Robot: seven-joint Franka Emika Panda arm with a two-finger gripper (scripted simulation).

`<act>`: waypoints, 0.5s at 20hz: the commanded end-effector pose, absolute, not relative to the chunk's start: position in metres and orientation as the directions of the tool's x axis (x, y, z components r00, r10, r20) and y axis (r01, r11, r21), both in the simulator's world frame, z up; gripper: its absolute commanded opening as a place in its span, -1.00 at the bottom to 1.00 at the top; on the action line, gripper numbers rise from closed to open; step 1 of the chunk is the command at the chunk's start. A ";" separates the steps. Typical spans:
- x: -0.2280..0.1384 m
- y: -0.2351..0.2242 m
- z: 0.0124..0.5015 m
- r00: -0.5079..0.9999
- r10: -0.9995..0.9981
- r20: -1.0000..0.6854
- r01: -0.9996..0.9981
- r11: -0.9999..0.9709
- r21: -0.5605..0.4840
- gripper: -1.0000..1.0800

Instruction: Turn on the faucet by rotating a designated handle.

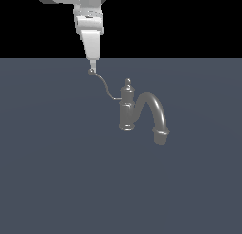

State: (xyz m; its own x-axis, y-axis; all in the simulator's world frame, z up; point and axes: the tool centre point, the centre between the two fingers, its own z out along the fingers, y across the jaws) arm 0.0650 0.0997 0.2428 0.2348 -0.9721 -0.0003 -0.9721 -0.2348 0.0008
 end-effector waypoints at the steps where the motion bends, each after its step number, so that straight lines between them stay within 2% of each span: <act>1: 0.061 0.099 0.243 0.235 -0.972 0.000 -0.972 -0.235 0.001 -1.00; 10: 0.036 0.092 0.243 0.235 -0.972 0.000 -0.972 -0.235 0.001 -1.00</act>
State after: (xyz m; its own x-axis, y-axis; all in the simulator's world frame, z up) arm 0.0414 0.0940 0.2429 0.2355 -0.9719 -0.0007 -0.9719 -0.2355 -0.0026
